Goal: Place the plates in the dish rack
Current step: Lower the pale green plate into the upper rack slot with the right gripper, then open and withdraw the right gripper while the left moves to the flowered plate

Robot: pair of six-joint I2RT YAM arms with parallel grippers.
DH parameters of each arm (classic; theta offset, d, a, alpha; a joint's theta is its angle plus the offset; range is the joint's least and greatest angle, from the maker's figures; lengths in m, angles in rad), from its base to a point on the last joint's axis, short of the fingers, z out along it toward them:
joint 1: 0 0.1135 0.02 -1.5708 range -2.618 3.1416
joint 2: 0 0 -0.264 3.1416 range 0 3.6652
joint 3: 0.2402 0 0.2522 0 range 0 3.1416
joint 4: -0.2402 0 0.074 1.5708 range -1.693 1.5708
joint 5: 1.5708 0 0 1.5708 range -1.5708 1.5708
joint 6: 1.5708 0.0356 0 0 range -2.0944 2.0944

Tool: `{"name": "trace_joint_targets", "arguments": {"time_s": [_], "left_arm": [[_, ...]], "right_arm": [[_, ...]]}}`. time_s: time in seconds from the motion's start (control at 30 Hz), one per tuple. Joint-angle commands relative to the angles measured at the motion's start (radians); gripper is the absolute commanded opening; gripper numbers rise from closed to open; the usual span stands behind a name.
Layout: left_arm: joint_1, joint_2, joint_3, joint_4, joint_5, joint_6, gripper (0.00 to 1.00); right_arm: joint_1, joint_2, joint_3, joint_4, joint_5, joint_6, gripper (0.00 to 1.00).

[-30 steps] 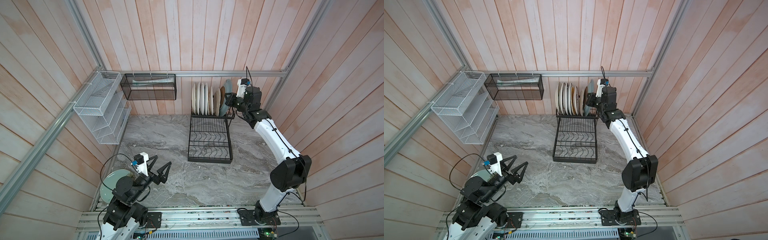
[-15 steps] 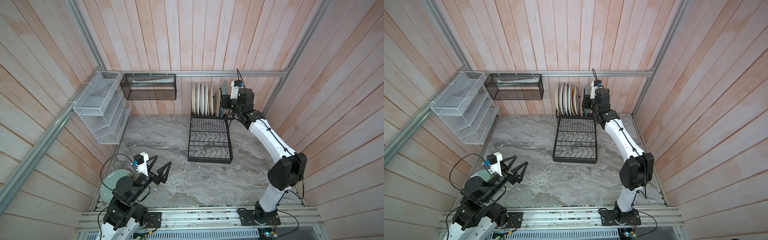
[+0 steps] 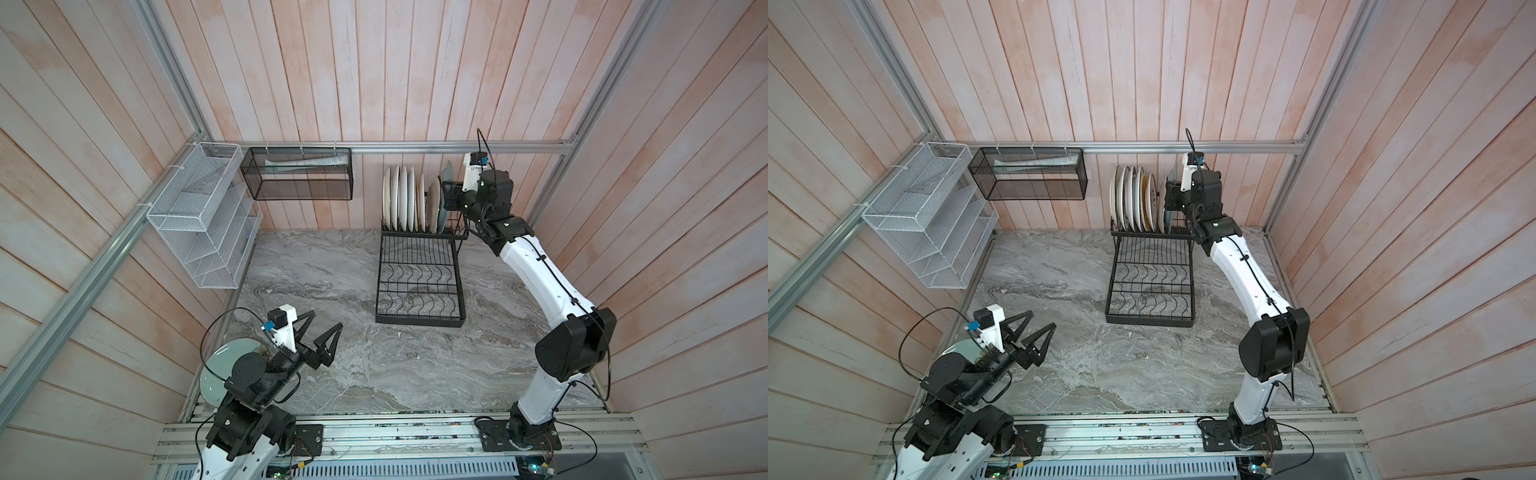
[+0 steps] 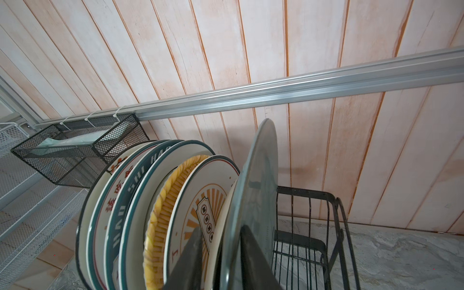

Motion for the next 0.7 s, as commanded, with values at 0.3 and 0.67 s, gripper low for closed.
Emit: {"name": "trace_joint_targets", "arguments": {"time_s": [0.3, 0.67], "left_arm": [[-0.004, 0.014, 0.01, -0.02, -0.031, -0.026, 1.0], [-0.006, 0.056, 0.076, -0.13, -0.174, -0.086, 1.0]], "right_arm": [[0.012, -0.073, 0.036, -0.012, -0.001, -0.014, 0.41], [0.011, -0.136, 0.02, -0.009, -0.036, -0.014, 0.64]]}}
